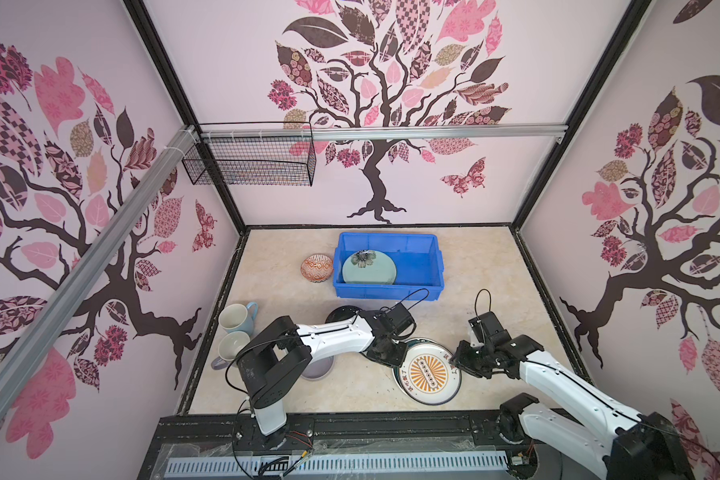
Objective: Place the mixed dishes into the plastic bin
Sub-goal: 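Lift the sunburst plate on edge with the right gripper while left withdraws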
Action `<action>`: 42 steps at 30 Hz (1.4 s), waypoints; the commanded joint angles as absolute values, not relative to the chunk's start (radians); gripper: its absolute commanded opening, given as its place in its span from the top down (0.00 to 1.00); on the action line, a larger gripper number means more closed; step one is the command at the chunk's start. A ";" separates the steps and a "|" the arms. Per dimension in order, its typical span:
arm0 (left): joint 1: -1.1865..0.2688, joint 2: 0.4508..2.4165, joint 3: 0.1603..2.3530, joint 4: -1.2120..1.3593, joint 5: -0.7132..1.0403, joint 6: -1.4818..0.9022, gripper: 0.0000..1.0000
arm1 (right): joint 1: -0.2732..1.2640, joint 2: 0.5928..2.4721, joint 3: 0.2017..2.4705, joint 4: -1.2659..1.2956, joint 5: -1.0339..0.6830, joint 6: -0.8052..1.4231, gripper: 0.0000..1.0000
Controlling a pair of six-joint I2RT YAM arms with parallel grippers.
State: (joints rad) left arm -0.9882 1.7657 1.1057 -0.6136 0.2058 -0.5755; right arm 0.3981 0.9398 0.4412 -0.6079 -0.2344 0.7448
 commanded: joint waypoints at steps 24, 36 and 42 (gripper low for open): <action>-0.992 1.825 1.177 -0.621 0.237 -0.577 0.99 | 0.404 0.852 0.430 -0.697 -0.231 0.795 1.00; -0.908 1.710 1.205 -0.710 0.204 -0.551 0.75 | 0.402 0.814 0.563 -0.750 -0.214 0.773 1.00; -0.879 1.624 1.249 -0.775 0.184 -0.527 0.46 | 0.400 0.828 0.621 -0.737 -0.234 0.756 1.00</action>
State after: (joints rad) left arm -0.8825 1.6772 1.1904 -0.7315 0.1940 -0.5457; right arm 0.3988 0.8227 0.5674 -0.7242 -0.2363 0.7773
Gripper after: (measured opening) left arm 0.502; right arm 0.083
